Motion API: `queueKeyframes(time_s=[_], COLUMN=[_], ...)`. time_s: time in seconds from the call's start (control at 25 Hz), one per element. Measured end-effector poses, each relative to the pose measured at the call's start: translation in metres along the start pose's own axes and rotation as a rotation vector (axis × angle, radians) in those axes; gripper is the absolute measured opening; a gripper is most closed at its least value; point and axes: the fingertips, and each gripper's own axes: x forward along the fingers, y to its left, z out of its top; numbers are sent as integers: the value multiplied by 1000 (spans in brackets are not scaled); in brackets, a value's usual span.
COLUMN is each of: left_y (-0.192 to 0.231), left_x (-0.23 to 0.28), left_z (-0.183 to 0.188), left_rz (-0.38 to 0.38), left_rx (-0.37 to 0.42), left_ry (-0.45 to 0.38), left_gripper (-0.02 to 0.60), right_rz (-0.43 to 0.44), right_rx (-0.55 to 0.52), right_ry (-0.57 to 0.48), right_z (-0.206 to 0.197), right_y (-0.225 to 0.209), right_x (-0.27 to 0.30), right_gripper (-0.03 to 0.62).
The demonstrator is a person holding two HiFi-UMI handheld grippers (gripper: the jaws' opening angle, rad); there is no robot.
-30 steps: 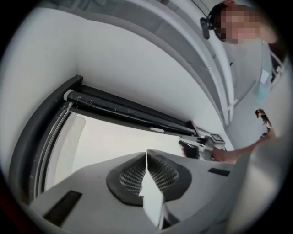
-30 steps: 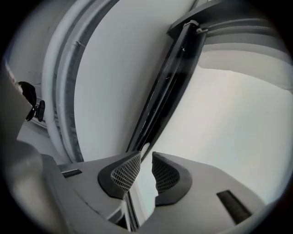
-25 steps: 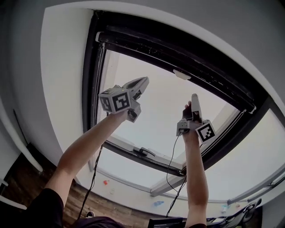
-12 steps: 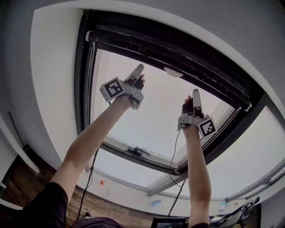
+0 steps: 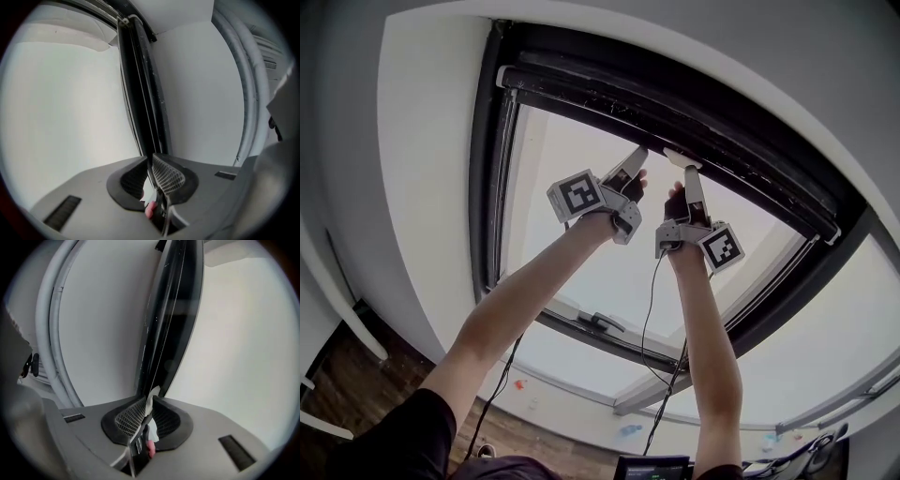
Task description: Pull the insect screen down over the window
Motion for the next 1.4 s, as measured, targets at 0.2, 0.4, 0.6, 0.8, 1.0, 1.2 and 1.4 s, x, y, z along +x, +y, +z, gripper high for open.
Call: queueKeyframes(time_s=[0.2, 0.4, 0.6, 0.8, 1.0, 1.2, 1.4], left_y=[-21, -19, -18, -23, -22, -23, -24], left_x=[14, 22, 19, 26, 29, 32, 31], left_z=[-22, -25, -40, -43, -44, -44, -45], left_rz=[-66, -80, -84, -98, -84, -88, -96], left_rx=[-23, -36, -46, -52, -63, -32, -62], left_ry=[67, 76, 112, 129, 135, 169, 166], left_gripper=[58, 58, 58, 58, 61, 63, 44], right_rz=[31, 34, 39, 35, 5, -27, -24], right_rx=[1, -5, -5, -11, 3, -8, -20], right_ry=[2, 31, 47, 65, 68, 78, 73], right_z=[0, -1, 3, 0, -1, 0, 0], right_y=[3, 2, 0, 0, -1, -2, 2], right_x=[0, 1, 1, 2, 4, 5, 4], right_gripper=[51, 46, 41, 38, 35, 37, 21])
